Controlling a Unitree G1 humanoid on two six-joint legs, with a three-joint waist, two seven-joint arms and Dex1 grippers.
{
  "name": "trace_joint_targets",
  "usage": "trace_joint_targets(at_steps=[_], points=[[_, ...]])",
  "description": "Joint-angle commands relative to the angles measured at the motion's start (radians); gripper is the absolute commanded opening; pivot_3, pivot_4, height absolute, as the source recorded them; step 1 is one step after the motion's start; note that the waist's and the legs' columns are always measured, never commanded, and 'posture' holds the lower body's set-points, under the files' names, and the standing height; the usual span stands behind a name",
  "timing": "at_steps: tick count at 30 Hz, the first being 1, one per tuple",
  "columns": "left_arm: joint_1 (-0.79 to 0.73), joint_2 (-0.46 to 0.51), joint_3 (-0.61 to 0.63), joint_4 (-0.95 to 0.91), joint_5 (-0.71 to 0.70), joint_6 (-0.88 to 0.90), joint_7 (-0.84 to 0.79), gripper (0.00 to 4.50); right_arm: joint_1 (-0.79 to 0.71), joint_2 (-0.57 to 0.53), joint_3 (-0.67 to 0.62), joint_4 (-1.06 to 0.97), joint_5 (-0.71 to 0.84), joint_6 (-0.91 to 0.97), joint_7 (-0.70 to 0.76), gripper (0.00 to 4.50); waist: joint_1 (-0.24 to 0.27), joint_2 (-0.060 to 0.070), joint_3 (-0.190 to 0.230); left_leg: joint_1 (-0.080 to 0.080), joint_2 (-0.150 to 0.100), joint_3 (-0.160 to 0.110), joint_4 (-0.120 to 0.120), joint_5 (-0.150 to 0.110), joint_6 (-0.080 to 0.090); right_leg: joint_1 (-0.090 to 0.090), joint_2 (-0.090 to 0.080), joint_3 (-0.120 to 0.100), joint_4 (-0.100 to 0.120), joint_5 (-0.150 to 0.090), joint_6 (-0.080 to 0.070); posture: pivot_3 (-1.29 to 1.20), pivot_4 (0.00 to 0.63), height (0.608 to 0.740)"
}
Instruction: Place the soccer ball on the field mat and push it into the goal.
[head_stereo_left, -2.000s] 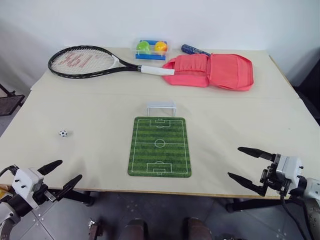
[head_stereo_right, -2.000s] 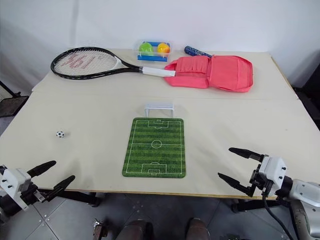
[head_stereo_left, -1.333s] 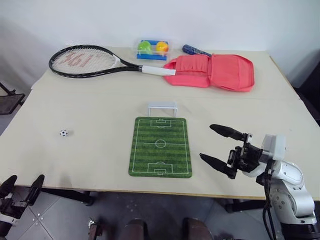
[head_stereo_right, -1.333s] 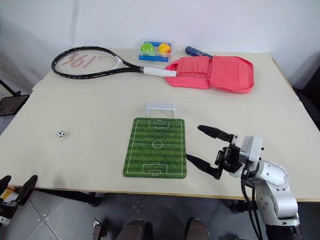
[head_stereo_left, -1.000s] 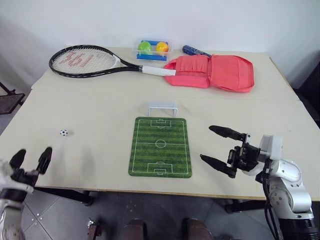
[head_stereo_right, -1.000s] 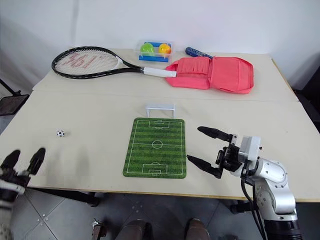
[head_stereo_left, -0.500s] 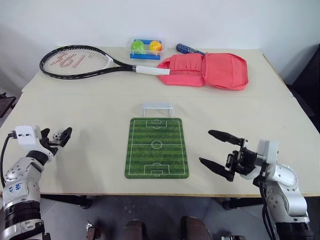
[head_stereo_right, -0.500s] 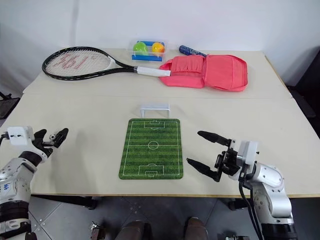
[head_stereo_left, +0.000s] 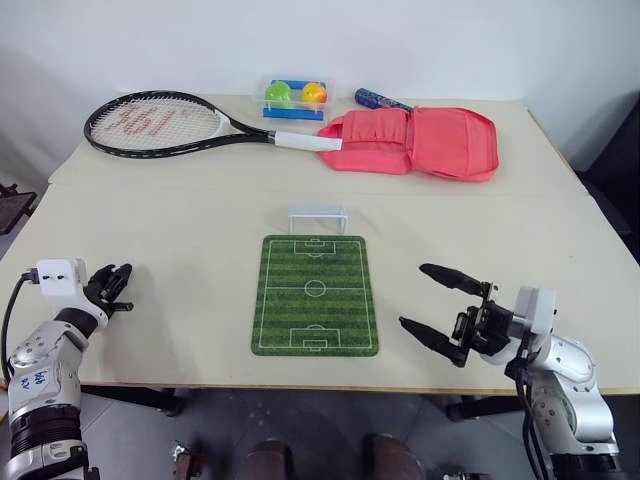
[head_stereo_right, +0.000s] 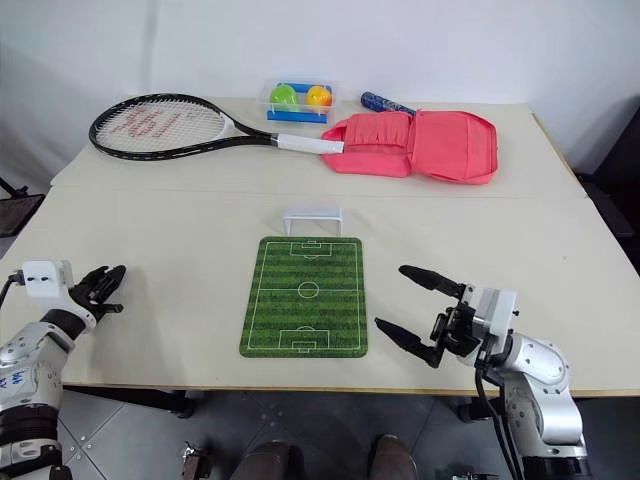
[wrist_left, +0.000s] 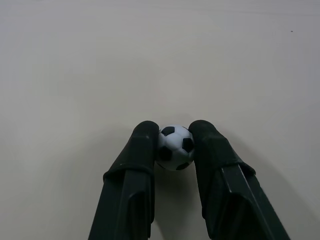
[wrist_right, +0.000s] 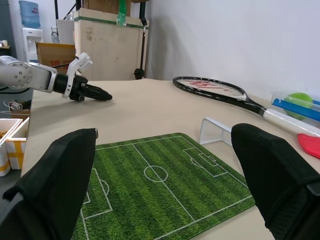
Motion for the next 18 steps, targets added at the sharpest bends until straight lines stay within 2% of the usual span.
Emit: trace_joint_targets(at_steps=[1, 4, 5, 7, 11, 13, 14, 18], points=[[0.021, 0.01, 0.026, -0.084, -0.08, -0.059, -0.162, 0.85, -0.014, -0.013, -0.015, -0.019, 0.006, -0.015, 0.004, 4.5, 0.0, 0.0, 0.0, 0.0, 0.0, 0.0, 0.0, 0.0, 0.0, 0.0, 0.0, 0.0, 0.0, 0.0, 0.0, 0.0, 0.15, 0.74], [0.08, 0.039, -0.022, -0.31, -0.237, -0.004, -0.468, 0.85, 0.011, -0.085, -0.026, -0.045, 0.031, 0.002, 0.096, 4.5, 0.001, 0.0, 0.0, -0.001, 0.0, 0.0, 0.0, 0.0, 0.0, 0.0, 0.0, 0.0, 0.0, 0.0, 0.0, 0.0, 0.15, 0.74], [0.099, 0.064, -0.062, -0.362, -0.242, 0.038, -0.523, 0.85, 0.023, -0.108, -0.033, -0.049, 0.039, 0.001, 0.125, 4.5, 0.004, 0.0, 0.0, -0.001, 0.0, 0.0, 0.0, 0.0, 0.0, 0.0, 0.0, 0.0, -0.001, 0.0, 0.0, 0.0, 0.15, 0.74], [0.1, 0.104, -0.149, -0.417, -0.201, 0.055, -0.594, 0.85, 0.052, -0.15, -0.054, -0.046, 0.052, -0.01, 0.178, 4.5, 0.008, 0.001, 0.0, -0.001, 0.0, 0.0, 0.0, -0.001, 0.001, 0.001, 0.0, 0.0, -0.001, 0.0, 0.0, 0.0, 0.15, 0.74], [0.022, 0.121, -0.34, -0.525, -0.175, 0.099, -0.719, 0.85, 0.099, -0.211, -0.124, 0.009, 0.062, -0.057, 0.274, 4.5, 0.016, 0.003, 0.0, 0.0, 0.0, 0.001, 0.001, -0.001, 0.001, 0.001, 0.0, 0.0, -0.002, 0.0, 0.0, 0.0, 0.15, 0.74], [-0.025, 0.103, -0.503, -0.568, -0.095, 0.074, -0.796, 0.85, 0.114, -0.237, -0.18, 0.092, 0.058, -0.089, 0.313, 4.5, 0.021, 0.003, 0.0, 0.0, 0.0, 0.001, 0.001, -0.001, 0.001, 0.001, 0.0, 0.001, -0.002, 0.0, 0.001, 0.0, 0.15, 0.74], [-0.033, 0.101, -0.537, -0.58, -0.078, 0.067, -0.812, 0.85, 0.122, -0.242, -0.196, 0.107, 0.061, -0.096, 0.321, 4.5, 0.022, 0.003, 0.0, 0.0, -0.001, 0.002, 0.001, -0.001, 0.002, 0.001, 0.0, 0.001, -0.002, 0.0, 0.001, 0.0, 0.15, 0.74], [-0.103, -0.018, -0.674, -0.486, 0.04, -0.017, -0.783, 0.85, 0.188, -0.238, -0.26, 0.174, 0.069, -0.15, 0.384, 4.5, 0.025, 0.003, -0.001, 0.0, 0.0, 0.002, 0.001, -0.001, 0.002, 0.001, 0.0, 0.001, -0.003, 0.001, 0.001, 0.0, 0.15, 0.74]])
